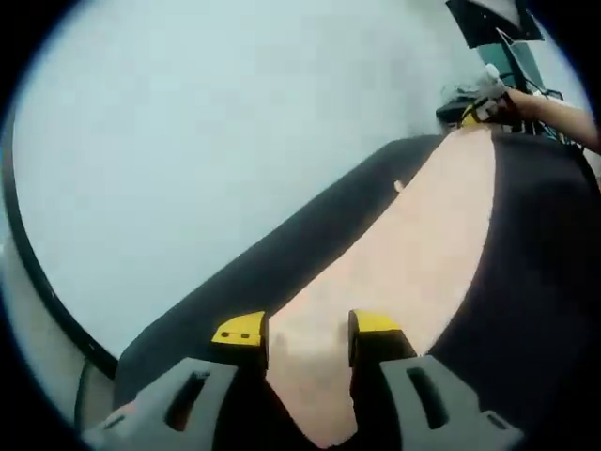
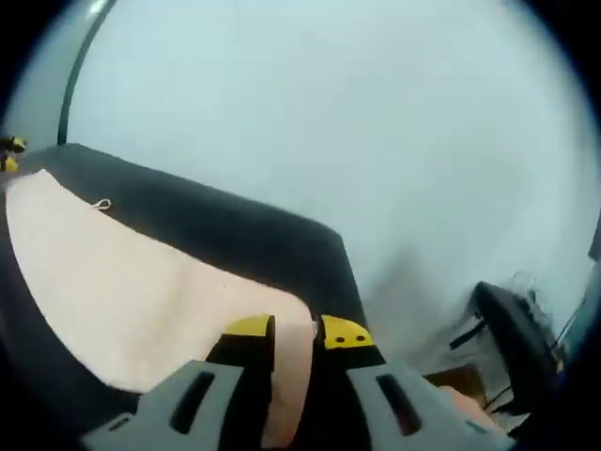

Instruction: Fold the towel on the table until its edges align and the towel forms a compact rectangular stack.

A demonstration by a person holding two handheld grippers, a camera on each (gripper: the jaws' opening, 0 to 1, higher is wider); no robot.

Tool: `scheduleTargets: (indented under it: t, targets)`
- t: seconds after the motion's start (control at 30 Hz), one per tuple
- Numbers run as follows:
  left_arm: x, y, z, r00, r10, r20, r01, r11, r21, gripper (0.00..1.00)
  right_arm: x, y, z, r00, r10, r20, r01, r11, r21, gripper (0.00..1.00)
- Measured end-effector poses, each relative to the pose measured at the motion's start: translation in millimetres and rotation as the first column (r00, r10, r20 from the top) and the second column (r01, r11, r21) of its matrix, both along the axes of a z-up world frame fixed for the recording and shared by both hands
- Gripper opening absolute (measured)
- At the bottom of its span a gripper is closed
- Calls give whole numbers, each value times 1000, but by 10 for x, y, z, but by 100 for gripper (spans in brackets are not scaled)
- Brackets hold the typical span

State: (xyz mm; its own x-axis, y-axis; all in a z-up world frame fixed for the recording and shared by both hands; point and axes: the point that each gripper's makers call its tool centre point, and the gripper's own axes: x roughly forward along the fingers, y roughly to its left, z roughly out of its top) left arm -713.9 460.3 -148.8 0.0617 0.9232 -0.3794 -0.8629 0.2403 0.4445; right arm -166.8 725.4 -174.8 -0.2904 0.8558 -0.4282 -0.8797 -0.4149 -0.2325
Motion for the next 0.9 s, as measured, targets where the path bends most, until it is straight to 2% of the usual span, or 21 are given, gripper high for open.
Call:
scheduleTargets:
  t: [0.03, 0.07, 0.1, 0.17, 0.23, 0.27, 0.3, 0.33, 0.43, 0.47, 0.5, 0.53, 0.57, 0.6, 0.67, 0.7, 0.8, 0.87, 0.9]
  targets:
    - [-43, 10, -11, 1000, 5, -18, -5, 1000, 25, 33, 4, 77, -9, 999, -12, -32, 12, 1000, -10, 19]
    - [-128, 24, -16, 999, 41, -7, -40, 998, 55, 34, 24, 158, -26, 999, -20, -26, 19, 1000, -17, 19]
    - [-151, 46, -27, 997, 64, 42, -67, 995, 73, 34, 4, 217, -57, 999, -22, -32, 21, 999, -37, 18]
    - [-121, 80, -61, 984, 60, 168, -81, 989, 120, 34, -101, 316, -105, 998, -15, -61, 12, 999, -53, 19]
    - [-176, 71, -121, 977, 72, 199, -108, 979, 172, 34, -125, 383, -272, 999, -25, -30, 21, 993, -118, 21]
    - [-271, 55, -155, 979, 102, 174, -137, 970, 202, 33, -121, 474, -318, 999, -29, -23, 26, 991, -129, 22]
    - [-309, 5, -197, 982, 126, 140, -153, 968, 200, 32, -138, 526, -362, 999, -25, -21, 22, 989, -144, 21]
    - [-312, -30, -210, 984, 134, 116, -154, 970, 187, 30, -195, 453, -393, 1000, -3, -27, -1, 987, -159, 17]
    - [-308, -32, -100, 995, 103, 13, -103, 960, 262, 30, -212, 467, -395, 999, -16, -30, 11, 990, -142, 8]
    - [-294, -57, -121, 992, 112, 51, -121, 961, 248, 30, -213, 474, -407, 999, -17, -31, 12, 990, -144, 6]
    - [-309, -58, -166, 983, 135, 128, -161, 961, 223, 30, -221, 453, -414, 999, -16, -38, 10, 990, -143, 5]
    - [-333, -30, -185, 975, 138, 174, -176, 959, 221, 29, -220, 461, -415, 999, -19, -40, 14, 990, -140, 4]
    - [-340, -25, -178, 973, 146, 177, -185, 956, 228, 29, -205, 487, -433, 999, -22, -36, 17, 990, -137, 4]
    - [-359, -18, -172, 975, 150, 162, -185, 955, 231, 28, -193, 490, -438, 999, -26, -33, 21, 990, -138, 3]
    - [-393, -17, -195, 981, 185, 52, -192, 953, 235, 27, -184, 485, -411, 999, -30, -44, 24, 992, -122, 2]
    - [-391, -8, -227, 981, 194, 20, -194, 954, 228, 27, -157, 555, -398, 999, -37, -40, 32, 993, -110, 2]
    - [-337, 29, -297, 983, 184, 13, -183, 959, 217, 27, -203, 573, -416, 999, -14, -31, 12, 996, -89, 5]
    - [-357, 5, -307, 978, 209, 11, -207, 955, 212, 27, -188, 568, -390, 997, 50, 50, -48, 998, -42, 16]
    - [-428, -17, -302, 968, 250, 6, -245, 945, 215, 27, -135, 581, -325, 997, 54, 59, -53, 998, -25, 22]
